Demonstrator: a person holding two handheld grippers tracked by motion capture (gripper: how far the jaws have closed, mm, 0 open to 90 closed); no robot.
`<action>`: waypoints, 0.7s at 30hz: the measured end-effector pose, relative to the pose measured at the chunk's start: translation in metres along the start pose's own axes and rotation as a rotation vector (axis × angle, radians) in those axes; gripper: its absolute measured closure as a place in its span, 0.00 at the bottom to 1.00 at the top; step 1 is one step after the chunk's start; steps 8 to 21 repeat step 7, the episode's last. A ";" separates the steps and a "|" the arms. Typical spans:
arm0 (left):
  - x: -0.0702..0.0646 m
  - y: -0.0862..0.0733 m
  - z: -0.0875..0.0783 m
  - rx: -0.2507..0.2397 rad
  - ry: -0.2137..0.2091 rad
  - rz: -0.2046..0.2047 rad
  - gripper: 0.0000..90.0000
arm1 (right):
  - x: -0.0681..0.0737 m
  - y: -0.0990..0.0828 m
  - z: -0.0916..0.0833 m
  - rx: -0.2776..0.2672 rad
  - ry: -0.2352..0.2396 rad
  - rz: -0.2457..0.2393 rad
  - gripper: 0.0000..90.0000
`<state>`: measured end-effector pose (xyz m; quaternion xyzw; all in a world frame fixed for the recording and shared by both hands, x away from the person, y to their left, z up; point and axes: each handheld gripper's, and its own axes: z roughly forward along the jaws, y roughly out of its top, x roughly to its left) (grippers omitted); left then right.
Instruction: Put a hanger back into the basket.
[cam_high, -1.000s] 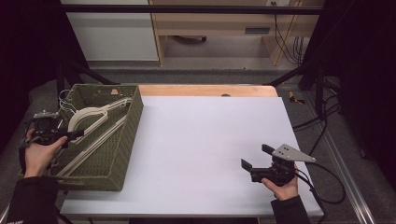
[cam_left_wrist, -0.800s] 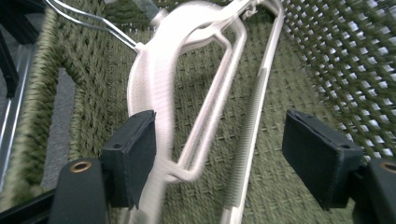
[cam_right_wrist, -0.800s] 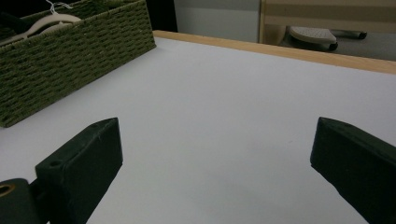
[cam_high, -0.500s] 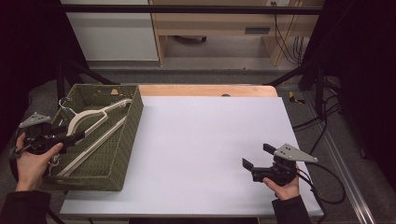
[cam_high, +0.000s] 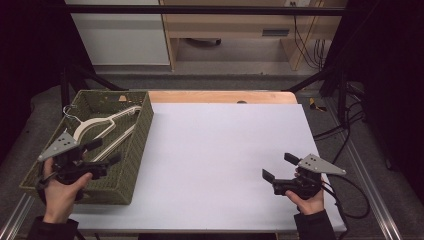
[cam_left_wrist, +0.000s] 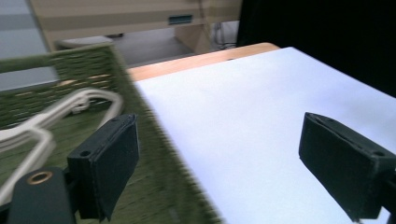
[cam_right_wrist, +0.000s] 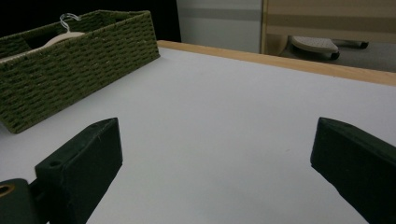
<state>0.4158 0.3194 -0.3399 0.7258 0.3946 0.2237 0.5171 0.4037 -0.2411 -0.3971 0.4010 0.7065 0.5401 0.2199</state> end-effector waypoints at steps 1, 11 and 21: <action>-0.005 -0.002 0.003 -0.002 -0.015 0.000 0.13 | 0.000 0.000 -0.001 -0.007 0.003 0.004 0.03; -0.025 -0.014 0.017 0.016 -0.080 0.022 0.13 | -0.001 0.001 -0.004 -0.008 0.006 -0.007 0.02; -0.025 -0.014 0.017 0.016 -0.080 0.022 0.13 | -0.001 0.001 -0.004 -0.008 0.006 -0.007 0.02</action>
